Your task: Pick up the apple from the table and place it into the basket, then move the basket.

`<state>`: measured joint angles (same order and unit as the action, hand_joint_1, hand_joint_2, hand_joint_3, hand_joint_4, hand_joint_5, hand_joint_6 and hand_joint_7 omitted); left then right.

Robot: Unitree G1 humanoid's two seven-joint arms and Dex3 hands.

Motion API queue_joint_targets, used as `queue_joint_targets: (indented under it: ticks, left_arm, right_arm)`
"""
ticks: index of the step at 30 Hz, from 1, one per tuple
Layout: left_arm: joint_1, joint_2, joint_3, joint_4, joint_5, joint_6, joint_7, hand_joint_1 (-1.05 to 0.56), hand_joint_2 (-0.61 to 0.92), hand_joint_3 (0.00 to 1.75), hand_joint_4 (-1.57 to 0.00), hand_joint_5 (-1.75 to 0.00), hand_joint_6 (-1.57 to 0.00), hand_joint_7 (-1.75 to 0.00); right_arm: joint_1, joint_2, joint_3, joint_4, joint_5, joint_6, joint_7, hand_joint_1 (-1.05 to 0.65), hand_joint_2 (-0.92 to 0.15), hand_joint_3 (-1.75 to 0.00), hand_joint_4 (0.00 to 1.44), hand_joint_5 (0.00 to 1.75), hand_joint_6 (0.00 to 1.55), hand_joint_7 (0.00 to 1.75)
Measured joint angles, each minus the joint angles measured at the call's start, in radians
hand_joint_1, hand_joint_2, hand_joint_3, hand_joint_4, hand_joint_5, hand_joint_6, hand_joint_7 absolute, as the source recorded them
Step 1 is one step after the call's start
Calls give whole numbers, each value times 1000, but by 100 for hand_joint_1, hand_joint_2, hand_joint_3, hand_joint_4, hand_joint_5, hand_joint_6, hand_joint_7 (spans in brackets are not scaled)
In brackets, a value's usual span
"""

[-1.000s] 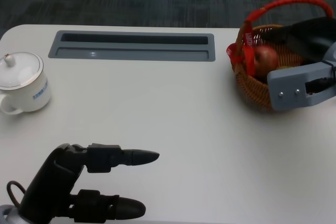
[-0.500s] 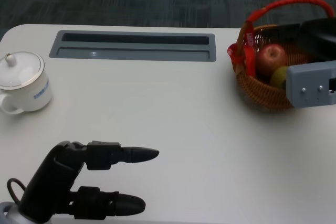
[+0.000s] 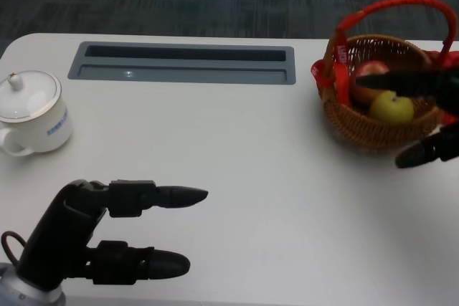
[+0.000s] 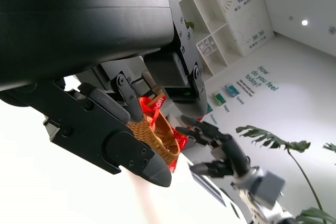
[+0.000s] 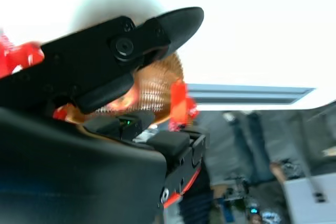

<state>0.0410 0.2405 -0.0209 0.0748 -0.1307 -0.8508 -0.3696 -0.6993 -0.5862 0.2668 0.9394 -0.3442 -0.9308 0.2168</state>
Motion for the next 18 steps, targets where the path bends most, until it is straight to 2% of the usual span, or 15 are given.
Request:
queue_joint_targets:
  ticks: [4,8,13,18]
  left_arm:
    - [-8,10,2,-1,-5,20,0,-41,70,0,-107,0,-98,0]
    - [-11,23,4,-7,-6,40,0,-41,70,0,-106,0,-97,0]
    - [-15,33,9,-13,-6,50,0,-41,70,0,-105,0,-96,0]
    - [-19,40,13,-18,-7,53,0,-40,69,0,-104,0,-96,0]
  right_arm:
    - [169,-11,-46,-202,114,-40,46,-85,-77,0,51,1,44,1]
    - [293,-6,-74,-353,222,-43,86,-81,-76,0,50,0,44,0]
    - [371,16,-98,-468,346,-26,148,-75,-76,0,50,0,44,0]
    - [402,66,-100,-508,454,-15,227,-72,-75,0,54,2,47,1]
